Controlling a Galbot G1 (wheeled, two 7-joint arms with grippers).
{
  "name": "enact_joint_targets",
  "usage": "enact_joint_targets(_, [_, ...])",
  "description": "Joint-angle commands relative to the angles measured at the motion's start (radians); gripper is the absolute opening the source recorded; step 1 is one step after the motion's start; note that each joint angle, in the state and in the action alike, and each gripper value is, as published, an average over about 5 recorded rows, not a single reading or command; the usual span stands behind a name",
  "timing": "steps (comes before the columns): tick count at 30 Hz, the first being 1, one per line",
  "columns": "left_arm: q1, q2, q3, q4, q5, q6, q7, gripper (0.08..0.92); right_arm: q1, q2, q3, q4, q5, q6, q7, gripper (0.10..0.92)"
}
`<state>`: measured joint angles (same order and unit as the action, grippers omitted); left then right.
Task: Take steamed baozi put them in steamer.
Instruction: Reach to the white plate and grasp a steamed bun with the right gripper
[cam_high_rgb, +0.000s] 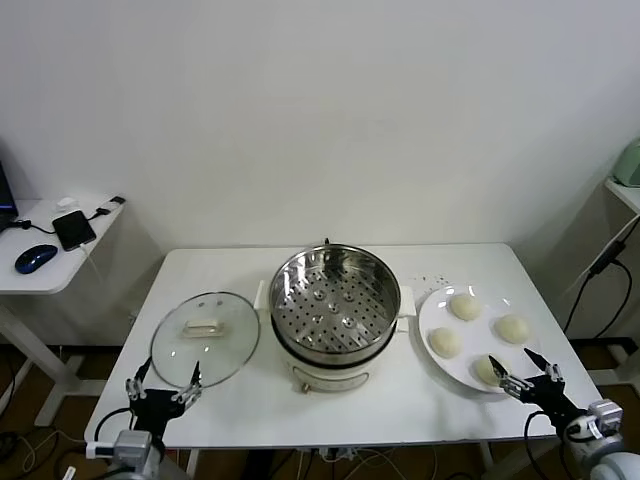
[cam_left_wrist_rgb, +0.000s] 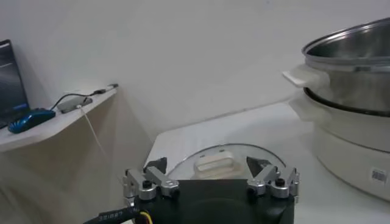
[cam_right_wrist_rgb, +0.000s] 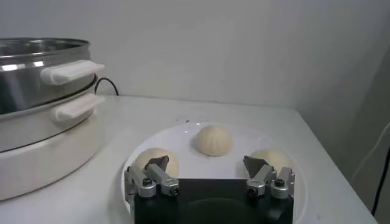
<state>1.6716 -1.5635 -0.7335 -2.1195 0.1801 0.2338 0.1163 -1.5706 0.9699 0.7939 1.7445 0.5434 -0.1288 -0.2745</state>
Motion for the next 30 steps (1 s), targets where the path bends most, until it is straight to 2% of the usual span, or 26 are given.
enact_joint_targets(1, [0.009, -0.001, 0.001, -0.005, 0.002, 0.002, -0.001, 0.823, 0.048, -0.022, 0.013, -0.003, -0.009, -0.034, 0.009, 0.823])
enact_joint_targets(4, [0.014, -0.004, 0.002, -0.004, 0.001, 0.000, -0.002, 0.823, 0.140, -0.058, 0.019, -0.018, -0.081, -0.072, -0.023, 0.823])
enact_joint_targets(9, [0.006, -0.005, 0.002, -0.005, 0.004, 0.004, 0.000, 0.823, 0.358, -0.180, -0.044, -0.093, -0.303, -0.108, -0.150, 0.823])
enact_joint_targets(14, [-0.003, -0.012, 0.001, 0.000, 0.006, 0.005, -0.001, 0.823, 0.608, -0.320, -0.175, -0.198, -0.621, -0.063, -0.420, 0.823])
enact_joint_targets(19, [-0.004, -0.020, 0.003, -0.005, 0.006, 0.003, -0.002, 0.823, 0.911, -0.425, -0.430, -0.277, -0.854, -0.010, -0.732, 0.823])
enact_joint_targets(26, [-0.014, -0.019, -0.010, -0.013, 0.001, 0.007, -0.002, 0.823, 1.375, -0.371, -0.880, -0.483, -0.988, 0.124, -1.044, 0.823])
enact_joint_targets(30, [0.010, -0.022, -0.019, -0.018, -0.015, 0.001, -0.008, 0.823, 1.503, -0.289, -1.035, -0.587, -1.035, 0.193, -1.081, 0.823])
